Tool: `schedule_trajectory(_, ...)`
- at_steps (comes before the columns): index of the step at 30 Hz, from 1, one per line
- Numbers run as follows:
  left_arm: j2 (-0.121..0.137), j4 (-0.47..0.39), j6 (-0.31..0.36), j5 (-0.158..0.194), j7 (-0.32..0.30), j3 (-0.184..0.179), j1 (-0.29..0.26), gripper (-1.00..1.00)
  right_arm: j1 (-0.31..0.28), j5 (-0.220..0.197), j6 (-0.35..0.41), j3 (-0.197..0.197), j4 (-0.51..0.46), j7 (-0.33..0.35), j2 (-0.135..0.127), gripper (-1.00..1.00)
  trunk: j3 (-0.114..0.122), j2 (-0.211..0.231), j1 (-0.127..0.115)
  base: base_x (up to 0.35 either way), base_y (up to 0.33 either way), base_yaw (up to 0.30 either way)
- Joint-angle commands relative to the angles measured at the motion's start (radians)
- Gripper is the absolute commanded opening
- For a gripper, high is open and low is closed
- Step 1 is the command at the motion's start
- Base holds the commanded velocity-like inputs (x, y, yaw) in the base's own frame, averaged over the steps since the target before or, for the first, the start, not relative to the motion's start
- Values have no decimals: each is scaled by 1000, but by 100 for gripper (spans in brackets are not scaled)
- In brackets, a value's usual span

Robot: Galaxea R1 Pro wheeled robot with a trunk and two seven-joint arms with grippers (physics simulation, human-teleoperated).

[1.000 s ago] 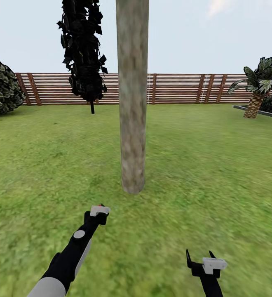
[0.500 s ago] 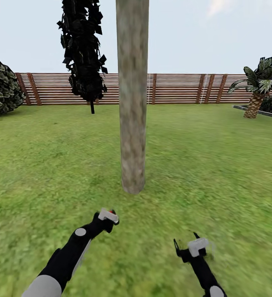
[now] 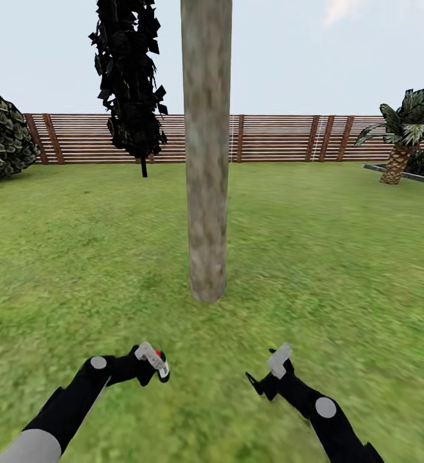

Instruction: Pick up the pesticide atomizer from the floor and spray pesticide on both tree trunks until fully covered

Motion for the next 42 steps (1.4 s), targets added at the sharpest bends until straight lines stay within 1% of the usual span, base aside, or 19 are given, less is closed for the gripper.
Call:
schedule_trajectory(1, 1, 0, 0, -7, -22, 1, -2, -100, -10, 2, 43, 1, -32, 41, 0, 100, 0, 0, 0, 0, 0, 0)
schedule_trajectory(2, 1, 0, 1, -15, -41, 1, -4, -100, -22, 2, 87, 3, -57, 83, 0, 100, 0, 0, 0, 0, 0, 0)
schedule_trajectory(3, 1, 0, 1, -19, -50, 1, -5, -100, -29, 2, 110, 3, -69, 106, 0, 100, 0, 0, 0, 0, 0, 0)
schedule_trajectory(5, 1, 0, 2, -40, -87, 1, -5, -100, -57, 2, 186, 5, -101, 203, 1, 100, 0, 0, 0, 0, 0, 0)
schedule_trajectory(6, 1, 0, 3, -46, -97, 1, -5, -100, -64, 2, 201, 5, -106, 227, 1, 100, 0, 0, 0, 0, 0, 0)
schedule_trajectory(8, 1, 0, 3, -72, -145, 1, -5, -100, -98, 2, 236, 6, -118, 313, 3, 100, 0, 0, 0, 0, 0, 0)
schedule_trajectory(9, 1, 0, 4, -80, -158, 2, -6, -100, -106, 2, 241, 6, -119, 331, 4, 100, 0, 0, 0, 0, 0, 0)
schedule_trajectory(10, 0, 0, 8, -95, -182, 2, -6, -100, -123, 2, 248, 6, -122, 363, 5, 100, 0, 0, 0, 0, 0, 0)
schedule_trajectory(13, -17, -12, 8, -77, -164, 9, -7, -100, -123, -16, 246, -11, -119, 354, 22, 100, 0, 0, 0, 0, 0, 0)
schedule_trajectory(14, -17, -12, 8, -71, -164, 9, -7, -100, -123, -17, 246, -16, -119, 354, 28, 100, 0, 0, 0, 0, 0, 0)
schedule_trajectory(16, -16, -11, 9, -70, -168, 9, -7, -100, -122, -18, 245, -27, -121, 353, 38, 100, 0, 0, 0, 0, 0, 0)
schedule_trajectory(17, -22, -10, 9, -64, -173, 9, -8, -100, -121, -19, 244, -28, -121, 352, 42, 100, 0, 0, 0, 0, 0, 0)
schedule_trajectory(21, -30, -6, 10, -42, -183, 8, -9, -100, -121, -19, 245, -27, -123, 350, 48, 100, 0, 0, 0, 0, 0, 0)
schedule_trajectory(25, -34, 4, 11, -22, -189, 5, -25, -100, -121, -17, 247, -27, -122, 347, 55, 100, 0, 0, 0, 0, 0, 0)
schedule_trajectory(28, -35, 8, 19, -21, -199, 3, -42, -100, -121, -17, 249, -25, -122, 351, 57, 100, 0, 0, 0, 0, 0, 0)
schedule_trajectory(31, -36, 8, 23, -26, -214, 0, -57, -100, -130, -15, 251, -20, -121, 355, 57, 100, 0, 0, 0, 0, 0, 0)
schedule_trajectory(35, -31, 7, 23, -30, -233, 0, -80, -100, -152, -9, 263, 2, -109, 378, 55, 100, 0, 0, 0, 0, 0, 0)
schedule_trajectory(39, -34, 7, 22, -32, -253, -3, -93, -100, -175, 10, 285, 25, -96, 400, 50, 100, 0, 0, 0, 0, 0, 0)
schedule_trajectory(42, -37, 4, 22, -45, -268, -3, -97, -100, -192, 26, 302, 41, -94, 417, 50, 100, 0, 0, 0, 0, 0, 0)
